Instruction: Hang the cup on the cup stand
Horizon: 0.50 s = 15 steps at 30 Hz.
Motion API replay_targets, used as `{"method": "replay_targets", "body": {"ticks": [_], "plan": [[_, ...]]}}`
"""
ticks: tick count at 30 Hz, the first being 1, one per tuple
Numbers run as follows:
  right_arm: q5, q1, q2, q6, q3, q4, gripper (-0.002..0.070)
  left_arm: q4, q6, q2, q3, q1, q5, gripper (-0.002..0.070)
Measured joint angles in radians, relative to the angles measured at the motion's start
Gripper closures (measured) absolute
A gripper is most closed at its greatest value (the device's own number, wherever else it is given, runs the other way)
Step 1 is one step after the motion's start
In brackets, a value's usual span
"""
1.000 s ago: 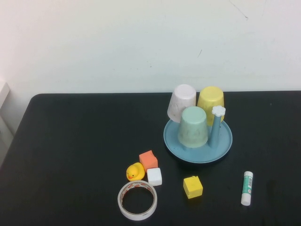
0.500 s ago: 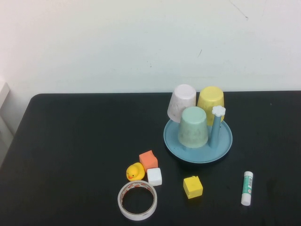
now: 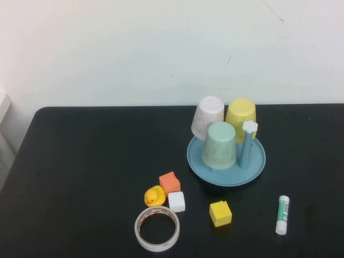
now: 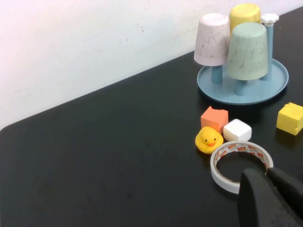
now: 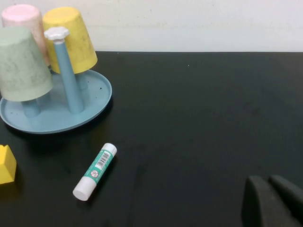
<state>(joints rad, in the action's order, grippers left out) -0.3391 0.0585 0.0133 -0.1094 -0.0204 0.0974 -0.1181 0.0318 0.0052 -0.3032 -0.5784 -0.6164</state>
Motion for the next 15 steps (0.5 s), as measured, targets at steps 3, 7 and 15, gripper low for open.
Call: {"method": "replay_targets", "body": {"ticks": [3, 7, 15], "plan": [[0.0, 0.0, 0.0, 0.0, 0.0, 0.0, 0.0676, -0.005, 0.0, 0.0, 0.022, 0.002, 0.03, 0.0676], [0.0, 0.0, 0.0, -0.002, 0.0, 0.0, 0.0676, -0.017, 0.007, -0.001, 0.08, 0.078, 0.133, 0.0676], [0.0, 0.0, 0.0, -0.002, 0.0, 0.0, 0.0676, 0.031, 0.018, -0.006, 0.239, 0.429, 0.394, 0.0676]]}}
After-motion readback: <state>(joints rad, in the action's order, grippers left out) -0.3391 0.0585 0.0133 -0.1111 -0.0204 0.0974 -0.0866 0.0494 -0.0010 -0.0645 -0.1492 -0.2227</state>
